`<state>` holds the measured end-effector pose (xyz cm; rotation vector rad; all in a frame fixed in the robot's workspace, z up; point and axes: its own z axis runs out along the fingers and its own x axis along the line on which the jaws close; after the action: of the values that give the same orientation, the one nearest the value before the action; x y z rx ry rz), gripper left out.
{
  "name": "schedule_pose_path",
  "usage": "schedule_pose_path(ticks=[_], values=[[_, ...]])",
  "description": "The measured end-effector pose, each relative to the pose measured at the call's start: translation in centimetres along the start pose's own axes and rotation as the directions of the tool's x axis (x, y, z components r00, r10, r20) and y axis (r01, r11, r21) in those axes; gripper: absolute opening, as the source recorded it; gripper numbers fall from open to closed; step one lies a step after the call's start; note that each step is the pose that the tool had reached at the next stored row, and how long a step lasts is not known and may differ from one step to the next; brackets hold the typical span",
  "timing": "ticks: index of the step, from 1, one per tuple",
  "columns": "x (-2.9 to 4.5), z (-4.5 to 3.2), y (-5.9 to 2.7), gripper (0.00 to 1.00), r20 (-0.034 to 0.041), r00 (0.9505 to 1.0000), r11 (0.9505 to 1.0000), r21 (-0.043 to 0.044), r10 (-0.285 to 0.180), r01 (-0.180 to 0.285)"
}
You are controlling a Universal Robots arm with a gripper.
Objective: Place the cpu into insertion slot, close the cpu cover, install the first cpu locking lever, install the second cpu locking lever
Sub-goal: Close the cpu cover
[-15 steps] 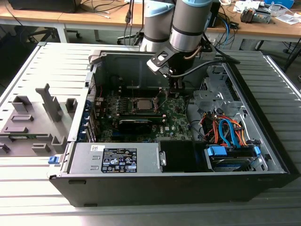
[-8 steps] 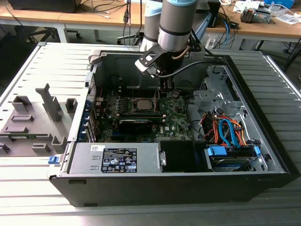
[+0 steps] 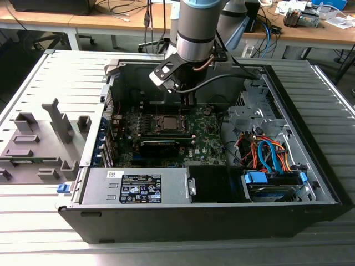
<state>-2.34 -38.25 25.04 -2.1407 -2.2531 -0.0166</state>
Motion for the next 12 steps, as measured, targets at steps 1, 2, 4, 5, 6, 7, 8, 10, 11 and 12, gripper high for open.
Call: schedule_pose_path(ticks=[1,2,4,5,6,7,8,10,11,12], values=[[-0.08,0.06,-0.13,0.11,-0.0009,1.0000,1.0000,0.0001,-0.006,0.006],[-0.16,0.13,-0.22,0.11,-0.0014,0.9999,0.9999,0.0002,-0.011,0.011],[-0.31,0.35,-0.42,0.11,-0.0023,0.9998,0.9998,0.0004,-0.022,0.022],[-0.41,0.52,-0.59,0.11,-0.0027,0.9996,0.9996,0.0007,-0.030,0.030],[-0.45,0.61,-0.73,0.11,-0.0027,0.9994,0.9994,0.0009,-0.034,0.034],[-0.48,0.68,-0.90,0.11,-0.0025,0.9993,0.9993,0.0010,-0.037,0.037],[-0.48,0.86,-1.16,0.11,-0.0026,0.9992,0.9992,0.0010,-0.040,0.040],[-0.49,1.07,-1.41,0.11,-0.0026,0.9992,0.9992,0.0011,-0.040,0.040],[-0.52,1.32,-1.74,0.11,-0.0027,0.9992,0.9992,0.0011,-0.041,0.041],[-0.54,1.54,-2.05,0.11,-0.0026,0.9991,0.9992,0.0011,-0.041,0.041]])
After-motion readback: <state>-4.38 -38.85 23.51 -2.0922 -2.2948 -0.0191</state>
